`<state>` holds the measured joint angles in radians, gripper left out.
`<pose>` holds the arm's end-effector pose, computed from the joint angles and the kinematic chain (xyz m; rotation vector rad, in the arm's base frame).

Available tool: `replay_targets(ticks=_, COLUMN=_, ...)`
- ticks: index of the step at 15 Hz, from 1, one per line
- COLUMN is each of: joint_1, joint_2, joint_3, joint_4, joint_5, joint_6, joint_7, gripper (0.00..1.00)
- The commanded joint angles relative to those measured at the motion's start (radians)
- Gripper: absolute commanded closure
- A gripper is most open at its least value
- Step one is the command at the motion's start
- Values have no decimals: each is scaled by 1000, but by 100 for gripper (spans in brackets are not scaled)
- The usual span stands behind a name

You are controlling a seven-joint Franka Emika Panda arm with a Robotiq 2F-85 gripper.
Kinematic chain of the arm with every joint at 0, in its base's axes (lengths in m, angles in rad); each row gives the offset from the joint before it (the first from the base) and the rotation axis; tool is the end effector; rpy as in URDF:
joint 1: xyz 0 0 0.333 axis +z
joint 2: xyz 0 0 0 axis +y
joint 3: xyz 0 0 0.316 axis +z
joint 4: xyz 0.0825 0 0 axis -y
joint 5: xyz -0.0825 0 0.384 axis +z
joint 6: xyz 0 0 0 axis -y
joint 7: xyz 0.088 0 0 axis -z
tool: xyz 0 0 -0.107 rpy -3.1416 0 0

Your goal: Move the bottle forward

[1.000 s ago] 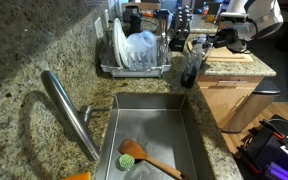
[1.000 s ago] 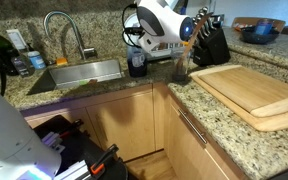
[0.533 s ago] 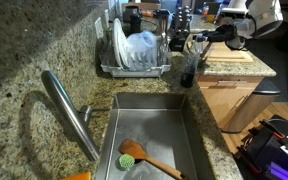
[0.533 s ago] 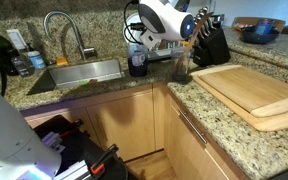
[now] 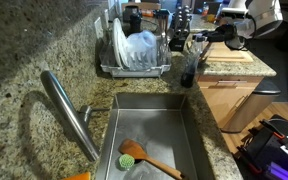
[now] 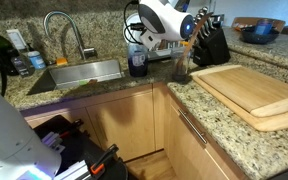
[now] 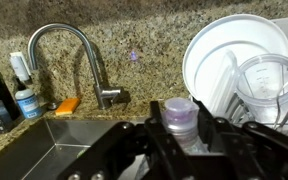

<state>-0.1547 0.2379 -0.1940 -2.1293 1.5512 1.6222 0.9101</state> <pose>0.5486 -0.0874 0.3334 -0.9060 1.5185 0.9942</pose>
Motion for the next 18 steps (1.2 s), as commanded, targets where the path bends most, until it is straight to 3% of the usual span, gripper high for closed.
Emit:
replay_targets(ticks=1, joint_1=12, joint_2=-29, joint_3=25, joint_4=-29, joint_5=-1, joint_6=-12, joint_7=-12, gripper=89)
replay_targets(ticks=12, joint_1=139, joint_2=-114, joint_3=140, joint_4=-41, joint_5=14, joint_6=17, joint_7=-70, gripper=89)
replay_targets(ticks=15, joint_1=148, joint_2=-126, joint_3=150, joint_4=-46, joint_5=28, joint_6=27, joint_7=-67, gripper=89)
replay_targets(ticks=16, joint_1=149, joint_2=-84, joint_3=151, joint_4=-25, joint_5=4, joint_6=19, joint_7=-61, gripper=64)
replay_targets(ticks=18, joint_1=151, joint_2=-88, joint_3=152, joint_4=-25, joint_5=4, joint_6=23, joint_7=-61, gripper=64)
